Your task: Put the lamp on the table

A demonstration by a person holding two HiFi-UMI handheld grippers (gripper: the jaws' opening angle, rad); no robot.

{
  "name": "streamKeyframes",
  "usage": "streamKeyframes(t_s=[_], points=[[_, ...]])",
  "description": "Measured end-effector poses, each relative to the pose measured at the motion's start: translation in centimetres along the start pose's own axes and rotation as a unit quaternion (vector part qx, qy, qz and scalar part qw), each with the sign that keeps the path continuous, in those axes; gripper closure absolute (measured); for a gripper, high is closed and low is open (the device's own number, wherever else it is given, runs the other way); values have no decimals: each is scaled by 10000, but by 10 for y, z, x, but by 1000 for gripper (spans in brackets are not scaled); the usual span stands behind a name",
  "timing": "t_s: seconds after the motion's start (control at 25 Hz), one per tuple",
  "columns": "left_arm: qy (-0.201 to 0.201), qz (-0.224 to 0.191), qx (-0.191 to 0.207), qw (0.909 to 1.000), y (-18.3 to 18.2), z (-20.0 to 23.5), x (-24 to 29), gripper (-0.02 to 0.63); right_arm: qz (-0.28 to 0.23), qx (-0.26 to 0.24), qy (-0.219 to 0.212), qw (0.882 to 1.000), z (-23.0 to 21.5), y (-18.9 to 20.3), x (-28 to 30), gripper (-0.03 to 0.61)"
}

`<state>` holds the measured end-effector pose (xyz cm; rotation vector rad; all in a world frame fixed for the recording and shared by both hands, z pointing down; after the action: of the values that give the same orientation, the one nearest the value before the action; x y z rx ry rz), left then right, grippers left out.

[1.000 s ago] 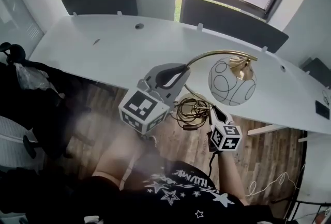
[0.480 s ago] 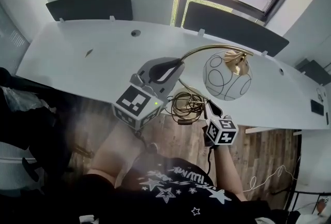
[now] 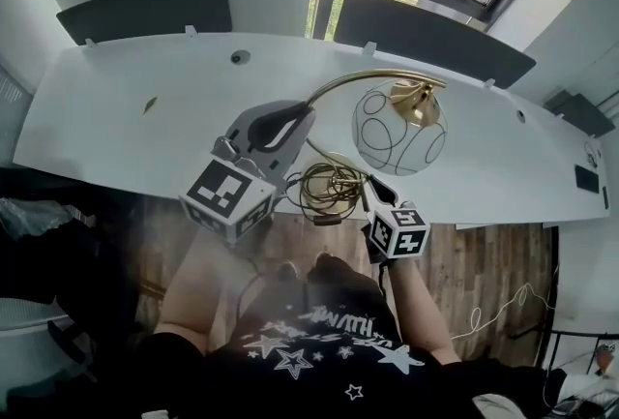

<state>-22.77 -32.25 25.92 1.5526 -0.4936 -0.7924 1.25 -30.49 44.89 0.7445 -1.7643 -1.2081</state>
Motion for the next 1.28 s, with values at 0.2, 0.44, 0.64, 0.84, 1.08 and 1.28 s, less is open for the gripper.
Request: streamKeyframes(t_s=[0.2,0.44,0.64,0.84,1.08,1.28], points=[[-249,168,-37,9995,9,35,-3,583,75,-17,-160,9998,6,-5,39,538],[-519,239,94,9983,11,66,17,582,109,2,-510,9986,-3,-17,87,538],[-651,319,221,9971,21,100,34,583,113,31,-625,9980,-9,-25,134,538],[-783,447,246,9956,24,133,56,583,122,-57,-722,9973,-19,-38,174,538],[-772,541,361,9949,32,166,82,583,120,143,-729,9972,-24,-50,215,538],[-783,559,428,9944,39,194,100,583,158,90,-750,9970,-38,-57,252,538]])
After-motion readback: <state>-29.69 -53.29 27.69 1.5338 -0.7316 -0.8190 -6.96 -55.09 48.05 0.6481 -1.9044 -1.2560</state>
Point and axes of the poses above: the fingertips, and each gripper's own axes: x forward along the fingers, z to its left, y out of its underside, the point moved 8 cm from there along -x, backward along the fingers, and after that the axes turned 10 degrees about -z, right-handed, at the moved point
